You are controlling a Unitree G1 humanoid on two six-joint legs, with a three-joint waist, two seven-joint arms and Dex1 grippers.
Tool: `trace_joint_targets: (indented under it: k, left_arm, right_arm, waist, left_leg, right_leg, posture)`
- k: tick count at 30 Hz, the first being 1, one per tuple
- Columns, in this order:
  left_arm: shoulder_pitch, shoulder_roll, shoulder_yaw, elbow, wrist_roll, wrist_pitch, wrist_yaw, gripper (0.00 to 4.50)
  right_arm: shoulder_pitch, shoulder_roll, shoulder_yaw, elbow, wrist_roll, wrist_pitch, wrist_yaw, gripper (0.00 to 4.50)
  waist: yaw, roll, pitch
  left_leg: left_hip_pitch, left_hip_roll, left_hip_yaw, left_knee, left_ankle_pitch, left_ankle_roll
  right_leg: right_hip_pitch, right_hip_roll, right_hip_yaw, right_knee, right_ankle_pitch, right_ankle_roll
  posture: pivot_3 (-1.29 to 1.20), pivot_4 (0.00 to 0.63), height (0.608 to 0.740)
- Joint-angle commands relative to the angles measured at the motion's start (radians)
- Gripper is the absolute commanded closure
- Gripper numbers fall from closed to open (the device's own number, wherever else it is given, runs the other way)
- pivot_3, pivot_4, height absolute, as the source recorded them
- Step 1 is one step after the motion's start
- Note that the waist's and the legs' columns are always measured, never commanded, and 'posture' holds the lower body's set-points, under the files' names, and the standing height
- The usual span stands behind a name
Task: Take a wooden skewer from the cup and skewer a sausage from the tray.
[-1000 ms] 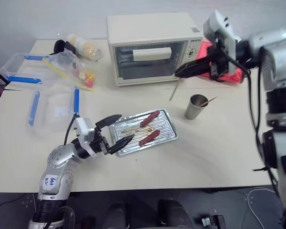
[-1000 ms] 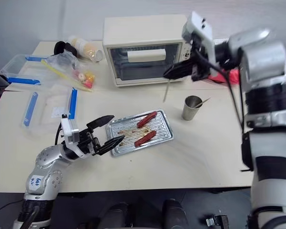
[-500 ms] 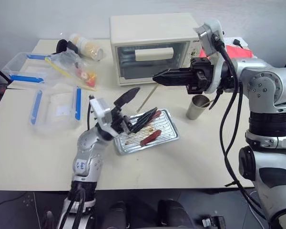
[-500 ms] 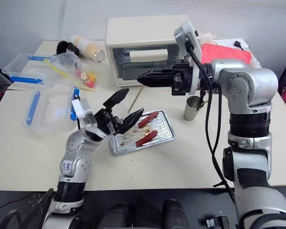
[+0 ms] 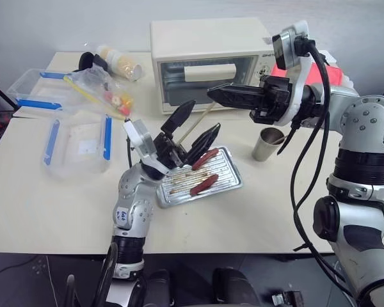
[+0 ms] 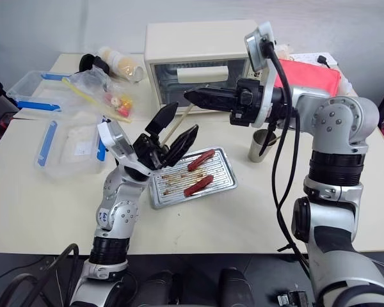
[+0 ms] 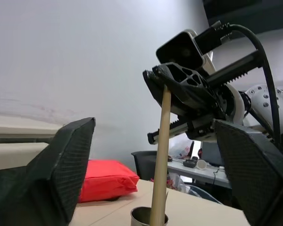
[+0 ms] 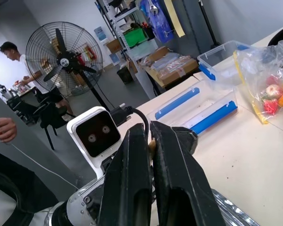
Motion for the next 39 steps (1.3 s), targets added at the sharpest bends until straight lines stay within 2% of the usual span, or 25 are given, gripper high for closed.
trace_joint_targets:
  k: [1,11,20,24,26,28,33,34,39]
  left_arm:
    - [-0.01,-0.015,-0.007,-0.036,-0.017,-0.018,0.011,1.54]
    - [0.002,-0.036,-0.017,-0.05,-0.023,-0.014,0.036,4.49]
    - [-0.019,-0.034,0.015,-0.053,-0.033,0.001,0.072,4.49]
    - [-0.01,0.012,0.027,-0.064,-0.037,0.033,0.057,4.5]
    - [0.014,0.074,0.033,-0.08,-0.043,0.069,0.031,4.5]
    - [0.058,0.159,0.04,-0.099,-0.045,0.096,-0.02,4.5]
    - [0.207,0.389,0.115,-0.138,-0.046,0.125,-0.15,4.5]
    - [0.246,0.438,0.141,-0.14,-0.042,0.123,-0.17,4.5]
    - [0.381,0.545,0.253,-0.15,-0.064,0.129,-0.193,4.5]
  right_arm:
    - [-0.001,-0.011,-0.024,-0.016,0.037,-0.013,-0.015,4.5]
    - [0.008,-0.021,-0.021,-0.006,0.069,-0.02,-0.041,4.5]
    - [0.043,-0.062,-0.022,0.0,0.079,-0.021,-0.054,4.5]
    - [0.09,-0.117,-0.001,-0.015,0.062,-0.065,-0.015,3.39]
    - [0.14,-0.167,0.031,-0.04,0.013,-0.143,0.031,2.67]
    - [0.198,-0.219,0.059,-0.061,-0.041,-0.231,0.078,1.84]
    - [0.43,-0.325,0.093,-0.145,-0.171,-0.506,0.22,0.29]
    - [0.499,-0.327,0.079,-0.164,-0.185,-0.587,0.261,0.06]
    - [0.719,-0.321,0.063,-0.219,-0.279,-0.898,0.358,0.06]
  waist:
    - [0.0,0.0,0.0]
    - [0.001,0.0,0.0]
    - [0.002,0.0,0.0]
    - [0.002,0.0,0.0]
    - [0.002,0.0,0.0]
    - [0.002,0.0,0.0]
    - [0.001,0.0,0.0]
    - [0.001,0.0,0.0]
    - [0.001,0.0,0.0]
  left_leg:
    - [0.0,0.0,0.0,0.0,0.0,0.0]
    - [0.0,0.0,0.0,0.0,0.0,0.0]
    - [0.0,0.0,0.0,0.0,0.0,0.0]
    - [-0.001,0.0,-0.002,0.0,0.0,0.001]
    - [-0.001,0.0,-0.002,-0.001,0.0,0.001]
    - [-0.001,0.0,-0.001,-0.001,0.0,0.001]
    - [0.0,0.001,-0.001,-0.003,0.0,0.001]
    - [0.0,0.001,-0.001,-0.003,0.0,0.001]
    - [0.001,0.0,0.0,-0.002,-0.001,0.001]
  right_leg:
    - [0.0,0.0,0.0,0.0,0.0,0.0]
    - [0.0,0.0,0.0,0.0,0.0,0.0]
    - [0.0,0.0,0.0,-0.001,0.0,0.0]
    - [0.002,0.0,0.0,-0.003,0.0,0.0]
    - [0.002,0.0,0.0,-0.004,0.0,0.0]
    - [0.001,0.0,0.0,-0.005,0.0,0.0]
    - [0.001,0.001,-0.001,-0.006,0.0,0.001]
    - [0.001,0.001,-0.001,-0.006,0.0,0.001]
    - [0.002,0.0,0.0,-0.006,0.0,0.001]
  posture:
    - [0.0,0.15,0.74]
    - [0.0,0.15,0.74]
    - [0.0,0.15,0.74]
    - [0.0,0.15,0.74]
    - [0.0,0.15,0.74]
    - [0.0,0.15,0.74]
    - [0.0,0.15,0.74]
    - [0.0,0.15,0.74]
    - [0.0,0.15,0.74]
